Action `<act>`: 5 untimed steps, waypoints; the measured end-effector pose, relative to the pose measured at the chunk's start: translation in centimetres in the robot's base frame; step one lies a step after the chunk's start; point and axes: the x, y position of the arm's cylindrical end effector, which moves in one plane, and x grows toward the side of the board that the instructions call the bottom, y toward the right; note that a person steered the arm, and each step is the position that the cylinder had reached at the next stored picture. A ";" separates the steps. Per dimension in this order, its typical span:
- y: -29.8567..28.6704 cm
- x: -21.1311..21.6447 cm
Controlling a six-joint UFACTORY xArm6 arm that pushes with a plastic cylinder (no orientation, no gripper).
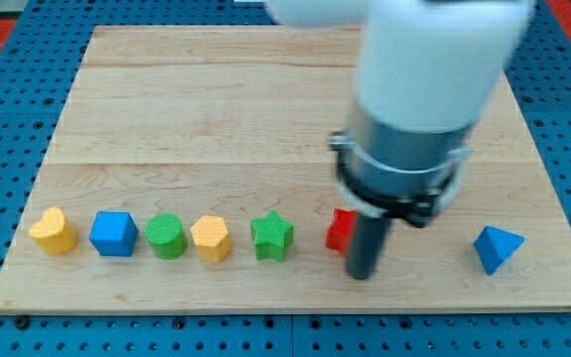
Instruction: Move the blue cube towards center
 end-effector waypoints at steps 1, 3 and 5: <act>-8.9 0.0; -20.3 0.2; -26.5 -3.9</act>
